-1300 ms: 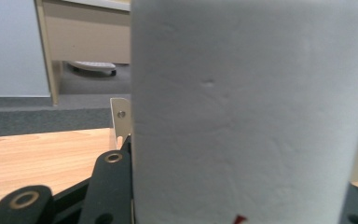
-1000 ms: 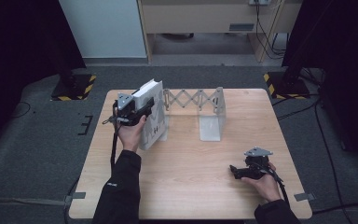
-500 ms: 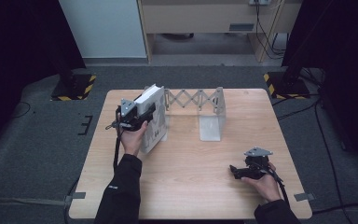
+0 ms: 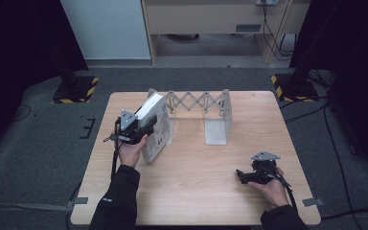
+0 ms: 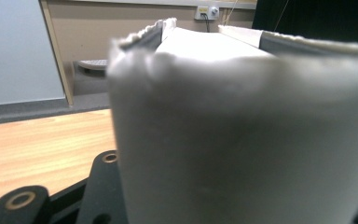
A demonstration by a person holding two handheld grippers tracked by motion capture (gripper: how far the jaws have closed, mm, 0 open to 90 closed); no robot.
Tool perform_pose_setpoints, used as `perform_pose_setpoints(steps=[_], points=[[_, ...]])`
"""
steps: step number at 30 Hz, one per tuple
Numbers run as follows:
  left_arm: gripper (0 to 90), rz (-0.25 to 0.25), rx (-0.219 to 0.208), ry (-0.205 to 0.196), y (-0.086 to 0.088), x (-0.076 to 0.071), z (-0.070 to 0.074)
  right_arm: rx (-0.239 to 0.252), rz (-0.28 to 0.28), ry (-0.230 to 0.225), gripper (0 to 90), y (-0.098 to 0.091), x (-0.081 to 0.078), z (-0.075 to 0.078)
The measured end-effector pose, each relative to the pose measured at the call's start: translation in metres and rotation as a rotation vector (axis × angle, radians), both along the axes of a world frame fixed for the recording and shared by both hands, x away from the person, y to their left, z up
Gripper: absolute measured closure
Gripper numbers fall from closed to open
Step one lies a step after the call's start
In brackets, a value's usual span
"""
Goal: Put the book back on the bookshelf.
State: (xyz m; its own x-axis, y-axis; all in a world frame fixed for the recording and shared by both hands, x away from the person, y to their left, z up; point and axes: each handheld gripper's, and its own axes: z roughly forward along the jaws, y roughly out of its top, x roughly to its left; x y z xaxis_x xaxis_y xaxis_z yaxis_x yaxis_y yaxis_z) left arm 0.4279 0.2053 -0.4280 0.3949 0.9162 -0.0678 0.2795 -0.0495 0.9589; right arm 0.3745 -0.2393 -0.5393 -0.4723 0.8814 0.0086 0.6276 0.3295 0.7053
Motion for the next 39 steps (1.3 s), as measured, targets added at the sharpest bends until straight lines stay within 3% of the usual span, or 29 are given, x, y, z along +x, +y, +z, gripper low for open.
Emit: perform_pose_setpoints(steps=[2,6,8,15,18,20,22,26,35,39], points=[[49.2,-0.008,0.006,-0.004,0.003,-0.004,-0.003,0.0,0.0,0.0,1.3,0.0,0.0,0.0],[48.7,0.003,-0.043,0.016,0.009,-0.007,-0.007,-0.001,-0.002,-0.002,1.3,0.0,0.0,0.0],[48.7,0.008,-0.053,0.004,0.01,-0.01,-0.01,0.0,-0.004,0.001,1.3,0.0,0.0,0.0],[48.6,0.021,-0.012,-0.041,0.001,-0.021,-0.017,0.0,-0.005,0.001,1.3,0.001,0.0,0.0],[48.4,0.031,-0.014,-0.046,-0.004,-0.022,-0.02,0.001,-0.007,0.002,1.2,0.001,0.0,0.0],[48.4,0.049,-0.023,-0.074,-0.009,-0.023,-0.026,0.001,-0.006,0.004,1.2,0.001,0.0,0.0],[48.5,0.05,-0.003,-0.106,-0.013,-0.024,-0.031,0.002,-0.006,0.005,1.1,0.001,0.0,0.0],[48.4,0.051,0.009,-0.115,-0.017,-0.022,-0.033,0.001,-0.008,0.005,1.0,0.001,0.0,0.0],[47.8,0.034,0.005,-0.103,-0.015,-0.012,-0.034,-0.003,-0.005,0.003,0.7,0.001,0.001,0.0],[46.4,0.035,-0.005,-0.067,-0.014,-0.014,-0.034,-0.003,-0.005,0.003,0.7,0.001,0.001,0.0]])
